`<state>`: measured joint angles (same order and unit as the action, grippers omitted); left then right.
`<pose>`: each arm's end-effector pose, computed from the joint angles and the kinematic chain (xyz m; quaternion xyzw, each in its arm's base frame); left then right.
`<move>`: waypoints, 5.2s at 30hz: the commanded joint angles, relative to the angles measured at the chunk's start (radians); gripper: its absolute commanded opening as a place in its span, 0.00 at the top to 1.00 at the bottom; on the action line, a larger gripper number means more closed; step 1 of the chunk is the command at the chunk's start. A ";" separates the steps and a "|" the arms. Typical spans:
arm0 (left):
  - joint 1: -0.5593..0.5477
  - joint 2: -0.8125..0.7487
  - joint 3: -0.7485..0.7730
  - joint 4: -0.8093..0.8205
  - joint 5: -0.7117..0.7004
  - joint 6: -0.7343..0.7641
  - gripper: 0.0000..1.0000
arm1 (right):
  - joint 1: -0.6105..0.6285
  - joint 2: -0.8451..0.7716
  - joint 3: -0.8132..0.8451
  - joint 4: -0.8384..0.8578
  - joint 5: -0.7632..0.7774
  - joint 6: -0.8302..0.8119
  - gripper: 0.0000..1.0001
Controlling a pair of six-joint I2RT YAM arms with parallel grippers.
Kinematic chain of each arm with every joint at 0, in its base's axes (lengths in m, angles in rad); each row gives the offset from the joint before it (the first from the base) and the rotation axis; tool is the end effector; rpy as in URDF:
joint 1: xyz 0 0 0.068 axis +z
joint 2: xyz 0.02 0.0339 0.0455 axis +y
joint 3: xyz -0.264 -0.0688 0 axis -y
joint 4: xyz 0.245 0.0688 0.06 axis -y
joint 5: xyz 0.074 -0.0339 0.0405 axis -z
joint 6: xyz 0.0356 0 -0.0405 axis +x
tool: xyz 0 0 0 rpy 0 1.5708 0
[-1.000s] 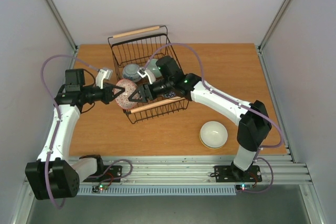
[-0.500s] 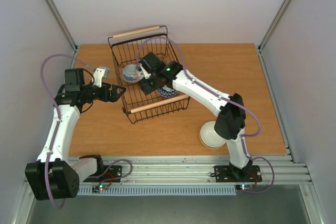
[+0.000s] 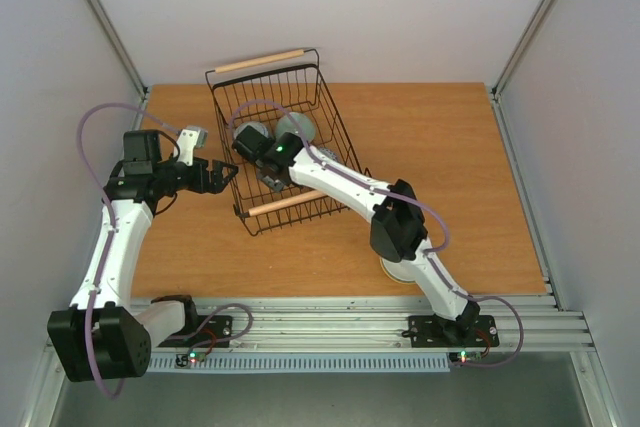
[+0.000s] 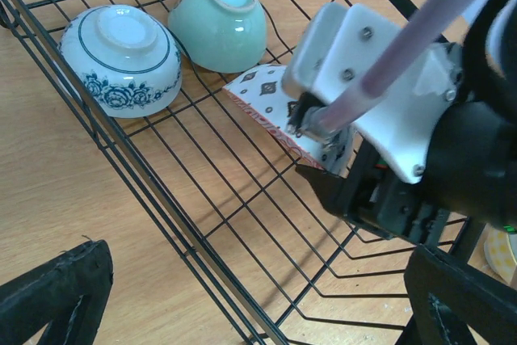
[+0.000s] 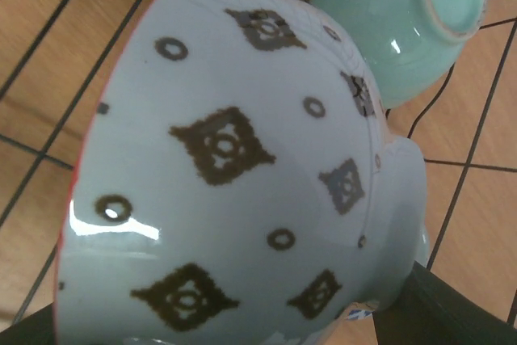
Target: Load the bowls into the dish rack
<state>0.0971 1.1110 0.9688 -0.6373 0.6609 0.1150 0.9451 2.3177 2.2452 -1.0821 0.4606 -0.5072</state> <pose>0.2276 0.0002 0.3030 0.1329 0.8717 -0.2591 0.3942 0.3003 0.3886 0.2525 -0.5973 0.7436 -0.1743 0.2449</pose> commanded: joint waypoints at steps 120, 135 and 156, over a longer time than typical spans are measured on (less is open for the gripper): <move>0.024 0.030 0.019 0.025 0.077 -0.004 0.09 | -0.069 -1.461 -1.612 -0.118 -0.038 1.172 0.71; 0.024 0.030 0.019 0.024 0.075 0.000 0.09 | -0.068 -1.443 -1.602 -0.123 -0.049 1.195 0.99; 0.023 0.029 0.020 0.021 0.095 0.007 0.08 | -0.029 -1.462 -1.246 -0.134 0.220 0.876 0.99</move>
<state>0.1143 1.1385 0.9688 -0.6392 0.7307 0.1127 0.9092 0.8173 0.9302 -1.3655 0.5877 0.5362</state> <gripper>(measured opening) 0.914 0.032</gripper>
